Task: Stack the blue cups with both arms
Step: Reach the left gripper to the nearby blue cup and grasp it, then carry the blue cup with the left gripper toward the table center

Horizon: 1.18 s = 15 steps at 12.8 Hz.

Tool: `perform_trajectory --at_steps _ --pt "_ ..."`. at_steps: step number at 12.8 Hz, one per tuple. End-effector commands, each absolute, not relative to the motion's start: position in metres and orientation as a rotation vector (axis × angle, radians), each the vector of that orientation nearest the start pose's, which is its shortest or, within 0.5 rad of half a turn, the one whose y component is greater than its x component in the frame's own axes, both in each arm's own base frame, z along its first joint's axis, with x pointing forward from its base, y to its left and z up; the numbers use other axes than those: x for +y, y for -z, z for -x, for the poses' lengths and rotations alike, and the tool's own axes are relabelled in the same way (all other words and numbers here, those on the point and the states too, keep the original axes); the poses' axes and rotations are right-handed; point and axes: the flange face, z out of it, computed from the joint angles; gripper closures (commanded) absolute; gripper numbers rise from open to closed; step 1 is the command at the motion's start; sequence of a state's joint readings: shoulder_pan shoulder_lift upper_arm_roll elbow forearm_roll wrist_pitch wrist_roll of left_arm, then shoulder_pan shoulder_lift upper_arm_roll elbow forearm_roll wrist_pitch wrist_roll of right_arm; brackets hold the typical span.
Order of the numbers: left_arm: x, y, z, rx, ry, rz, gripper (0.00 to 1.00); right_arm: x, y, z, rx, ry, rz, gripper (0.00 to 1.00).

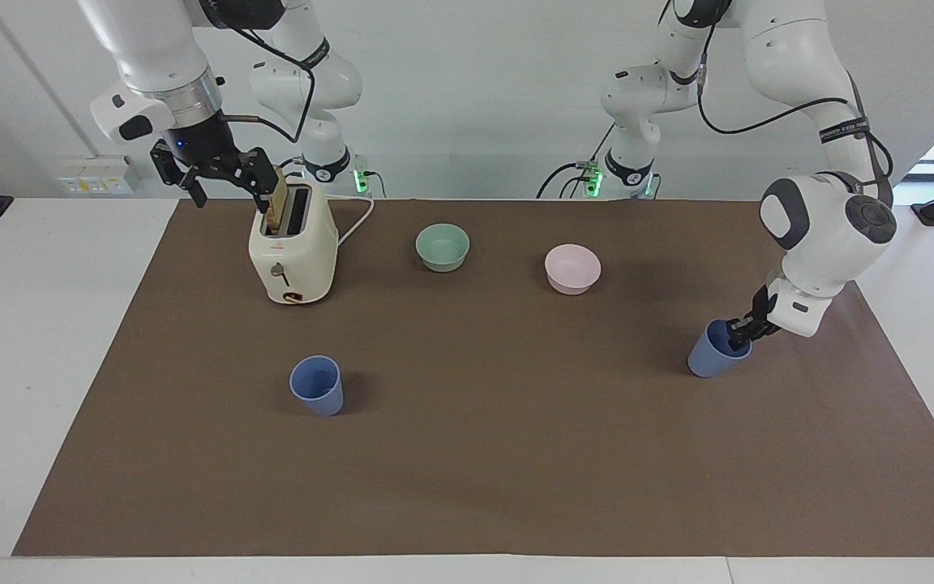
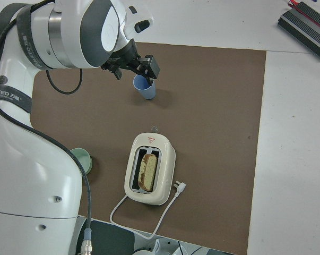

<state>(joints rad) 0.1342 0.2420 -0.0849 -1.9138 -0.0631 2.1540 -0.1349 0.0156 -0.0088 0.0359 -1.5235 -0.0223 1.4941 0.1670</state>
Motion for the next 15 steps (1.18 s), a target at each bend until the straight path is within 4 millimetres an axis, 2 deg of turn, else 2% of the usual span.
perform_trajectory --at_steps 1,2,4,6,7,11,14,15 --pt "0.026 -0.389 -0.623 -0.398 0.056 3.216 1.00 0.022 -0.647 -0.539 0.158 -0.013 3.167 0.00" --pt "0.023 -0.402 -0.626 -0.394 0.078 3.219 1.00 0.022 -0.647 -0.539 0.158 -0.013 3.166 0.00" --pt "0.000 -0.439 -0.633 -0.427 0.077 3.220 1.00 0.023 -0.647 -0.539 0.156 -0.010 3.166 0.00" --pt "-0.047 -0.479 -0.639 -0.520 0.075 3.215 1.00 0.022 -0.647 -0.539 0.158 -0.011 3.164 0.00" --pt "-0.071 -0.492 -0.639 -0.564 0.083 3.209 1.00 0.024 -0.647 -0.539 0.150 -0.011 3.163 0.00" --pt "-0.186 -0.498 -0.620 -0.660 0.110 3.215 1.00 0.024 -0.647 -0.539 0.150 -0.011 3.163 0.00" --pt "-0.280 -0.477 -0.595 -0.708 0.110 3.229 1.00 0.023 -0.647 -0.539 0.153 -0.011 3.163 0.00" --pt "-0.295 -0.470 -0.588 -0.716 0.097 3.226 1.00 0.023 -0.647 -0.539 0.155 -0.011 3.163 0.00"
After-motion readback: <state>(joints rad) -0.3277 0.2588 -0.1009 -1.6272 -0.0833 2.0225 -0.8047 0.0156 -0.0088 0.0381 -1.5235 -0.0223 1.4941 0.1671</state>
